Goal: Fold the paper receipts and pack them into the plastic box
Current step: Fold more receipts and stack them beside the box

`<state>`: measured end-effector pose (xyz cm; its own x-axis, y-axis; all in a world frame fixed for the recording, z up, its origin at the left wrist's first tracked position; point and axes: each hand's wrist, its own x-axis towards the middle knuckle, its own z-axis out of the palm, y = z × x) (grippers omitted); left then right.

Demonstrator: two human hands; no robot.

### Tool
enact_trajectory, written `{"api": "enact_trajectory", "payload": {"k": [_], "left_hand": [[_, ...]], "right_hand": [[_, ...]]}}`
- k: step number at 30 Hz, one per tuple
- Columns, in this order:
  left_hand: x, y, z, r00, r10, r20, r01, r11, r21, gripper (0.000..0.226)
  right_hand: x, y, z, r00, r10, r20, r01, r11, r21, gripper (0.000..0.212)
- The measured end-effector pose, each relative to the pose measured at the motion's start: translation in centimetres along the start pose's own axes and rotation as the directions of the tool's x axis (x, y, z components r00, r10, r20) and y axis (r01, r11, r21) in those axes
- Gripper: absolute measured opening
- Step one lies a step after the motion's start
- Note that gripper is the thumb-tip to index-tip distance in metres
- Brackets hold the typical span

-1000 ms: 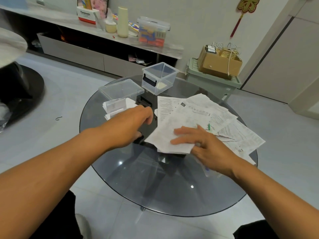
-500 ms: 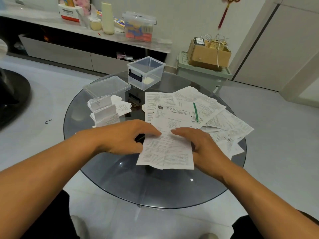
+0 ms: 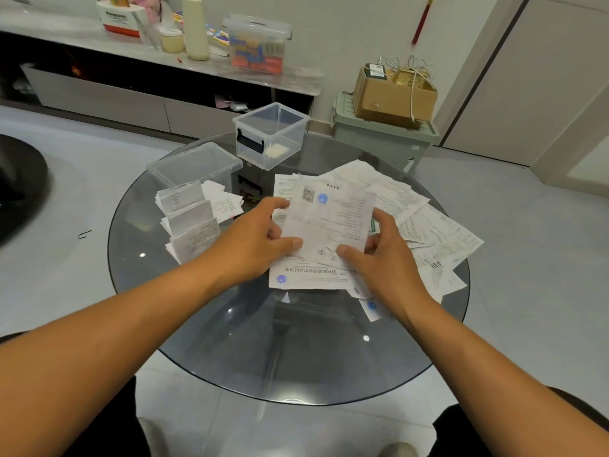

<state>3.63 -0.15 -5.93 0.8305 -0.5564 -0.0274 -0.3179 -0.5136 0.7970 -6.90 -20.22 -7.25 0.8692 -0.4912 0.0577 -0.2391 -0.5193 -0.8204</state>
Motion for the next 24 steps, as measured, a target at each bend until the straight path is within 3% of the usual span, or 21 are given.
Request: {"api": "enact_trajectory", "payload": {"k": [3,7,11,15,18,21,24], "left_hand": [[0.3,0.1,0.6,0.994,-0.026,-0.108,0.036,0.995,0.092,0.047],[0.8,0.0,1.1,0.995,0.029,-0.094,-0.008,0.977,0.215,0.025],[1.4,0.5,0.3,0.997,-0.066,-0.031,0.065,0.998,-0.027,0.007],[1.3,0.9,-0.7,0.983,-0.133,0.126,0.151,0.977,-0.148,0.019],[0.7,1.3,-1.6,0.979,-0.01,0.204,0.021,0.998,-0.056,0.042],[0.3,1.6,-2.6,0.96,0.129,0.248,-0.166,0.977,0.135,0.058],[0.3,1.0,-2.5,0.962,0.176,0.208,-0.219,0.953,0.207,0.035]], "right_hand": [[0.2,0.0,0.2,0.997,-0.051,-0.065,0.043,0.993,-0.112,0.087],[0.0,0.2,-0.2,0.99,-0.129,0.06,0.139,0.964,-0.227,0.078],[-0.5,0.2,-1.0,0.959,-0.142,0.246,0.225,0.908,-0.354,0.08],[-0.6,0.8,-0.9,0.942,-0.276,0.189,0.333,0.833,-0.441,0.04],[-0.1,1.0,-1.0,0.919,-0.376,0.116,0.388,0.818,-0.425,0.022],[0.2,0.7,-1.5,0.939,-0.305,0.158,0.341,0.88,-0.331,0.023],[0.0,0.3,-1.6,0.949,-0.207,0.237,0.243,0.961,-0.135,0.033]]}}
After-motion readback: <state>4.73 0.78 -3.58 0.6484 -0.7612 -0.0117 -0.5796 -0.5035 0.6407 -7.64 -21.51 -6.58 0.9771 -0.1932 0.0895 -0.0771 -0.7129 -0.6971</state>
